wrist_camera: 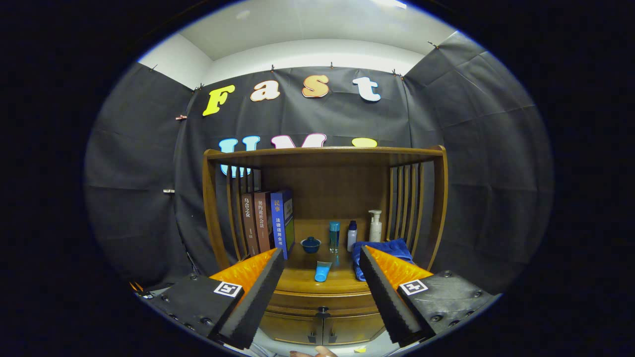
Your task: Pull open the drawer, take out the items inside it, and place them on the countertop above the cabinet.
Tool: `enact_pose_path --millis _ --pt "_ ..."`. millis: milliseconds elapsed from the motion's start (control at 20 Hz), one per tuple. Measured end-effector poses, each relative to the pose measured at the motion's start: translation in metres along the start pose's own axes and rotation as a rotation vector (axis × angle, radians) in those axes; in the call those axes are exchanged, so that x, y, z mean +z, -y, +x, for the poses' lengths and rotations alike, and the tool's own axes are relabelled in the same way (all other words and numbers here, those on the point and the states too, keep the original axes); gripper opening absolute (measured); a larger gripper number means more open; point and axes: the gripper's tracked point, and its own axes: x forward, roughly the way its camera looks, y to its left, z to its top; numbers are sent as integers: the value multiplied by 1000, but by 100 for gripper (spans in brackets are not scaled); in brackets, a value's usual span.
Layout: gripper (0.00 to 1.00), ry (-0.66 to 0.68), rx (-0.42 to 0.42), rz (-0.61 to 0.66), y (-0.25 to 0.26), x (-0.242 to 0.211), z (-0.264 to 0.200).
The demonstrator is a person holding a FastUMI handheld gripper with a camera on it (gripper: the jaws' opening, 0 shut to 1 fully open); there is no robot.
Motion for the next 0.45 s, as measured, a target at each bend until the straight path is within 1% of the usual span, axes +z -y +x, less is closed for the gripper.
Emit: enact_pose_path --millis 200,450 --pt "100 9 -6 -1 2 6 -11" --pt "100 11 -1 -6 3 7 -14"
